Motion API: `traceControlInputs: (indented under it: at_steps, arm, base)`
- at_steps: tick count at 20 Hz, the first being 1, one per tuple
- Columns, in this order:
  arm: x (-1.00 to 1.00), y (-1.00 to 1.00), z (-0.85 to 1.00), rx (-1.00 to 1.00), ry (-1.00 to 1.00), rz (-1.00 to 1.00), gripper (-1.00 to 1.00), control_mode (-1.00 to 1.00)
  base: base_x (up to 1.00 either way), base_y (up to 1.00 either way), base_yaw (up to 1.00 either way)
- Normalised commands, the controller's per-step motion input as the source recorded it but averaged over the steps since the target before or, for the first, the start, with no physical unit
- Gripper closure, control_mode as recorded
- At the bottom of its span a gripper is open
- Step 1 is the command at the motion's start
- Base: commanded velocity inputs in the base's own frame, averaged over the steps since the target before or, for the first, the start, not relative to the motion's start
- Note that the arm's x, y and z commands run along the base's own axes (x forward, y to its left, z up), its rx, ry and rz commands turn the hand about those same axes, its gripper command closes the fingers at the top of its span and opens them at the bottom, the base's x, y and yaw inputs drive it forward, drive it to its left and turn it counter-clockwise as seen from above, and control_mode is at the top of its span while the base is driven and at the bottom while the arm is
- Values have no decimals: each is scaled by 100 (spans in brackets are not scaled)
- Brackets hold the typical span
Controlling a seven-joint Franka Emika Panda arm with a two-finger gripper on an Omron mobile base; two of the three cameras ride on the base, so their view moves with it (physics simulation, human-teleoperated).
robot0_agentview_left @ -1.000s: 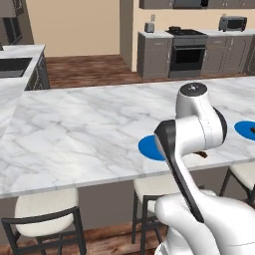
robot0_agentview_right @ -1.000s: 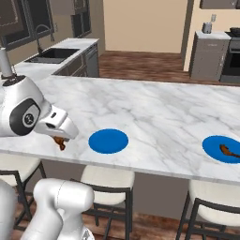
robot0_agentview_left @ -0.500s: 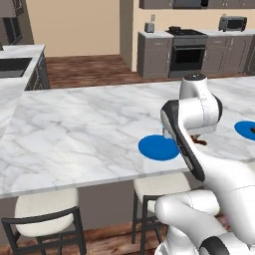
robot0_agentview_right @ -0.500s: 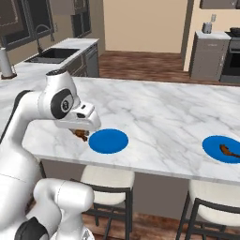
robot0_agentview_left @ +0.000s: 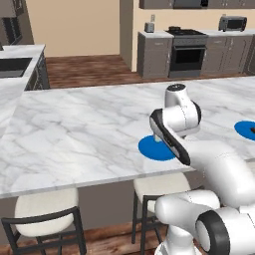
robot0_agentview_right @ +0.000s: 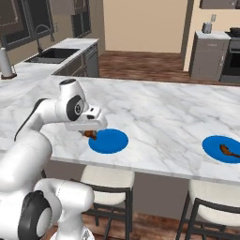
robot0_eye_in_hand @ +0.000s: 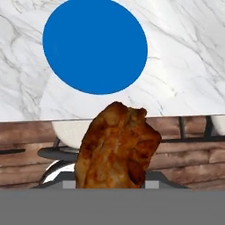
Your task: Take the chicken drumsticks from the pan and place one on each plate on the dining counter.
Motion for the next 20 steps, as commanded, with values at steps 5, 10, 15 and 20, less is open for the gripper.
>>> traceControlInputs:
  at_steps: [5,10,15,20]
  arm:
    - [69,8,-43,-1,0,4,100,-100]
    - [63,0,-37,0,0,8,100,-100]
    - [53,0,-41,0,0,12,100,-100]
    - [46,-4,-41,1,0,15,100,-100]
  base:
    - [0,0,0]
    - [0,0,0]
    - [0,0,0]
    - [0,0,0]
